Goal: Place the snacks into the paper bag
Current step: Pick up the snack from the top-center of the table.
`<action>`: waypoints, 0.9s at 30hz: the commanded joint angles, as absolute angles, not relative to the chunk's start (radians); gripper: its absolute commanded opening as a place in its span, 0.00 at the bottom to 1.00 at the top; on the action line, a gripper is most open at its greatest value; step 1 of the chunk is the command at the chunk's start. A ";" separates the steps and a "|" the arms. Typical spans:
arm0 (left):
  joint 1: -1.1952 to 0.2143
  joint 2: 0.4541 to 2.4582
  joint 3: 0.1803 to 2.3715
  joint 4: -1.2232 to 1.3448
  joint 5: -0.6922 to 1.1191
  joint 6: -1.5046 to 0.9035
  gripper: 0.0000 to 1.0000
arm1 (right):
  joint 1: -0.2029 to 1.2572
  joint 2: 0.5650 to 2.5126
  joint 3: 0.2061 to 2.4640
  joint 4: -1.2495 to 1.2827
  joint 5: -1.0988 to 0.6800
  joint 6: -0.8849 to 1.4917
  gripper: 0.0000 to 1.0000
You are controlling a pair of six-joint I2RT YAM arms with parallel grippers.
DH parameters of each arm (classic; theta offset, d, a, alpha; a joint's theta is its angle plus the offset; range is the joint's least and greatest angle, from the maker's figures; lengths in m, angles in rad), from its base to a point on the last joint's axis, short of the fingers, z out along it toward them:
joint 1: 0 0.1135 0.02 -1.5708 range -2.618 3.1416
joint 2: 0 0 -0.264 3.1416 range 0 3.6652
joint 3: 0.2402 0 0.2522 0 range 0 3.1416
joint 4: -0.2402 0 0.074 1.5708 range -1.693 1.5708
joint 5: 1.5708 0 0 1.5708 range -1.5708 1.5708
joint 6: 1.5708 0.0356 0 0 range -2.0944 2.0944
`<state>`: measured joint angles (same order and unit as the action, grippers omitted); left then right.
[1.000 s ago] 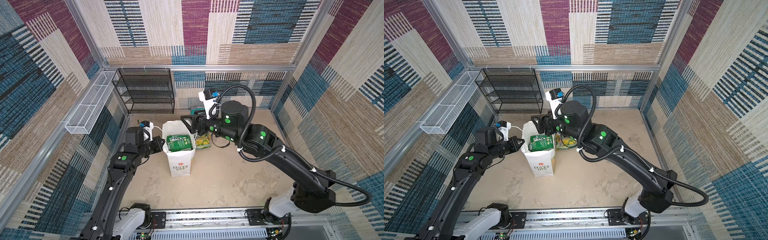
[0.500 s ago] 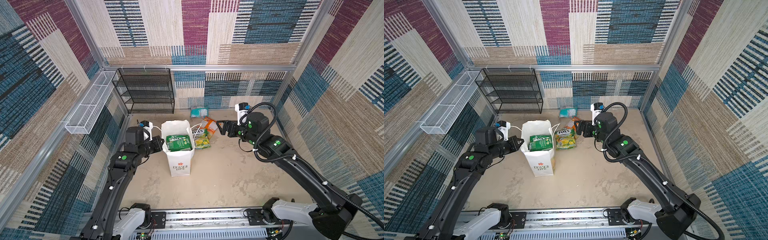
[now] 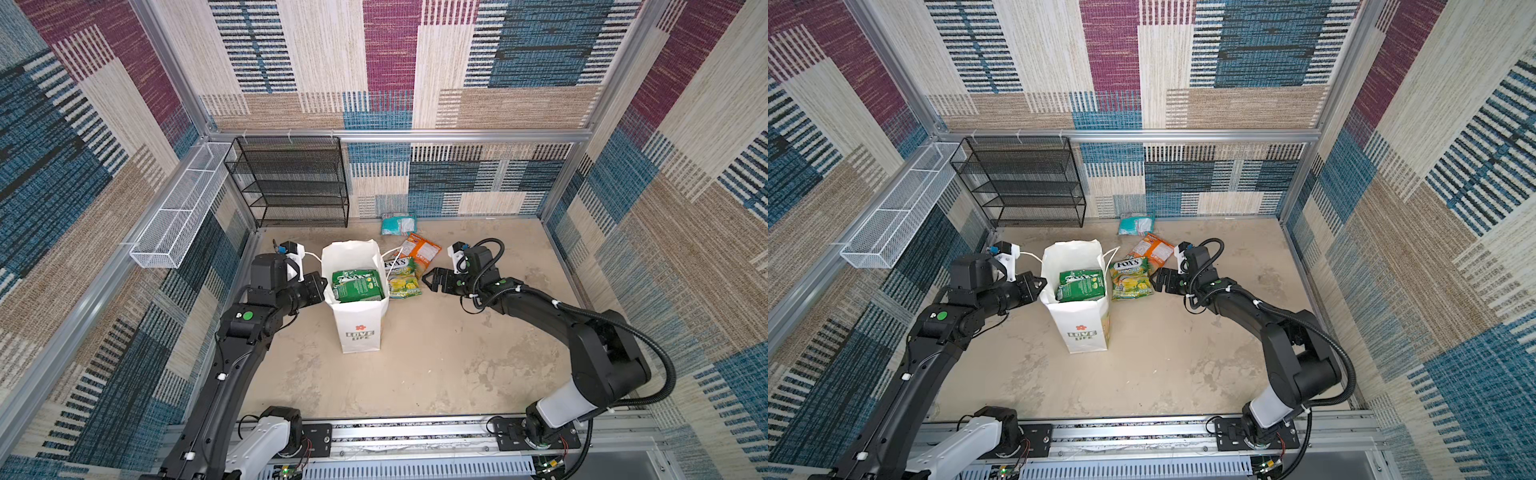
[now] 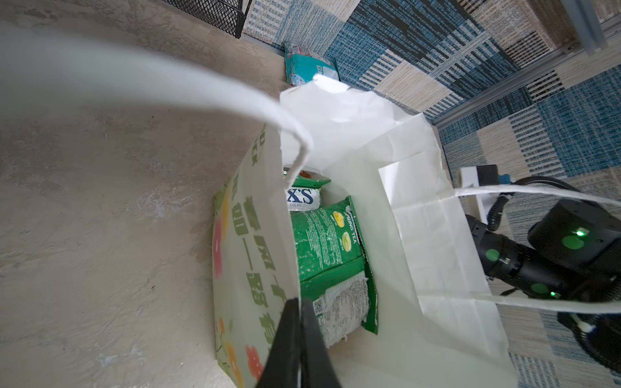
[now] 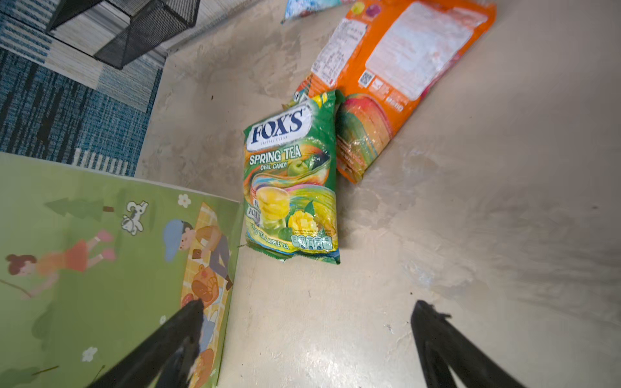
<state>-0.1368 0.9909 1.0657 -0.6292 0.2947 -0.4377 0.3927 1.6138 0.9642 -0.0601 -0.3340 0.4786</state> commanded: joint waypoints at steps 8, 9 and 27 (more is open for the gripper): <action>-0.129 0.992 1.070 -0.577 0.311 -0.423 0.00 | 0.392 1.879 1.098 0.042 -0.465 0.463 0.93; -0.129 0.994 1.069 -0.577 0.314 -0.423 0.00 | 0.392 1.897 1.110 0.039 -0.475 0.458 0.91; -0.104 0.999 1.069 -0.572 0.333 -0.431 0.00 | 0.408 2.074 1.214 0.026 -0.568 0.418 0.63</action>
